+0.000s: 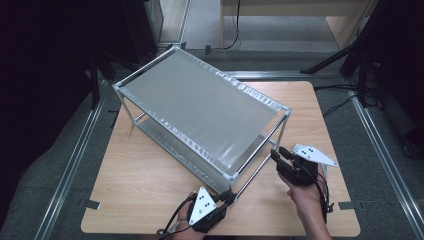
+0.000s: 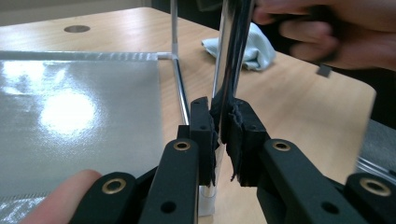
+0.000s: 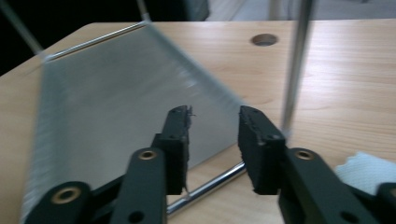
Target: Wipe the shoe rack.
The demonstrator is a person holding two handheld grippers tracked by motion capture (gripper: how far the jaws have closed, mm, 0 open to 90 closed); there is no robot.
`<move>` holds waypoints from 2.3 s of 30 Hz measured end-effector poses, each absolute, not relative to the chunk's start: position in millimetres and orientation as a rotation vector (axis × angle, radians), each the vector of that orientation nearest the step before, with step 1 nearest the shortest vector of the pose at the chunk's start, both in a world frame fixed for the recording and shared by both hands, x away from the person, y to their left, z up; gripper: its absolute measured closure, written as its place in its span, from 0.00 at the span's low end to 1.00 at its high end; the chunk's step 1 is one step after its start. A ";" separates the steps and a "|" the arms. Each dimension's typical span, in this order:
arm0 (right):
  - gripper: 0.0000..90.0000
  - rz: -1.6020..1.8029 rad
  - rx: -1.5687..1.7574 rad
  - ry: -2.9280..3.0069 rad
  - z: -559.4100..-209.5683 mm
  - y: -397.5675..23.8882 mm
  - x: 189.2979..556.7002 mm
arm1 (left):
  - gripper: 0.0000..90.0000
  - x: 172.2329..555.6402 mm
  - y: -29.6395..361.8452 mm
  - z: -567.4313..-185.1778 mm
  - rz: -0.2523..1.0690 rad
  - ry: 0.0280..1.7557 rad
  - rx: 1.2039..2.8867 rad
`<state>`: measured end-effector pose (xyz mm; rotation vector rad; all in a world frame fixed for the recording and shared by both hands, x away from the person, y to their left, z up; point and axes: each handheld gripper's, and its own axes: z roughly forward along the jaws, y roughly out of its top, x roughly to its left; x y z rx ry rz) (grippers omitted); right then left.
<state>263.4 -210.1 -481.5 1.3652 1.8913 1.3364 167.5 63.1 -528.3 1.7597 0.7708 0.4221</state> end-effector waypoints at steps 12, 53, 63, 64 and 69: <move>0.31 1.339 1.270 2.007 -501.4 -203.2 209.0 | 0.62 193.8 75.8 -520.0 0.370 0.704 1.763; 0.89 1.405 1.036 2.149 -507.9 -206.9 171.3 | 0.58 293.7 302.8 -511.3 0.993 1.533 1.464; 0.88 1.414 1.048 2.146 -508.8 -207.2 169.7 | 0.91 293.4 306.6 -517.3 0.990 1.458 1.491; 0.88 1.411 1.062 2.140 -508.6 -207.8 170.9 | 0.91 293.4 306.6 -517.3 0.990 1.458 1.491; 0.86 1.391 1.166 2.098 -507.3 -211.5 178.8 | 0.89 272.7 316.2 -517.0 0.884 1.460 1.451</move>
